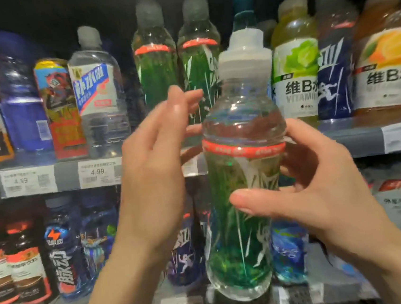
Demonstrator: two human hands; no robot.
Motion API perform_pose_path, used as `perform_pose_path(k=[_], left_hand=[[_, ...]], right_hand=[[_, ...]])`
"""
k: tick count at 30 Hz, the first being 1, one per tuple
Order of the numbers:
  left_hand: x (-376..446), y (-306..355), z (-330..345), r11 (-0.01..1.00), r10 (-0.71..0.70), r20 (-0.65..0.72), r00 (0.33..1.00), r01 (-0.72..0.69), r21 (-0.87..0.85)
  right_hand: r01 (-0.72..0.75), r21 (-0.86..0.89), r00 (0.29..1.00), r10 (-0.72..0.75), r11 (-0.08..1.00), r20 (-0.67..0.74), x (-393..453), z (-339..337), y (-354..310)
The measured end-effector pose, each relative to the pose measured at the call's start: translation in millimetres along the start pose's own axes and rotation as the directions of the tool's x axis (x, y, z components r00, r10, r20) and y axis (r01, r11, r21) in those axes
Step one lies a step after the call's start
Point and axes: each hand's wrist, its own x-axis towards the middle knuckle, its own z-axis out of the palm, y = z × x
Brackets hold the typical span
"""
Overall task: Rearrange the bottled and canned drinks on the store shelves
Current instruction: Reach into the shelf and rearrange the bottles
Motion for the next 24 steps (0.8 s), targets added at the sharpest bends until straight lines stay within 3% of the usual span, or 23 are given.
perform_pose_path(k=[3,7,12,15,21,24], left_hand=[[39,0,8,0.951,0.176,-0.018,0.984,-0.166,0.259],[88,0,27,0.727,0.340,0.070,0.938,-0.309,0.613],[122,10,60,0.545,0.171,0.252,0.953,-0.304,0.781],[138,9,77,0.423,0.100,0.259,0.961,-0.277,0.863],[144,14,99,0.468,0.075,0.079,0.994,-0.105,0.877],[141,15,96,0.475,0.145,0.016,0.989,-0.084,0.876]], right_hand=[[0.024,-0.020,0.999,-0.025,1.000,-0.043,15,-21,-10],[0.052,-0.039,0.997,-0.055,0.998,-0.056,33,-45,-20],[0.058,-0.075,0.994,-0.064,0.995,-0.083,48,-68,-23],[0.058,-0.085,0.994,-0.066,0.995,-0.087,54,-80,-22],[0.070,-0.060,0.986,-0.078,0.996,-0.146,58,-104,-16],[0.073,-0.034,0.979,-0.078,0.997,-0.186,58,-113,-16]])
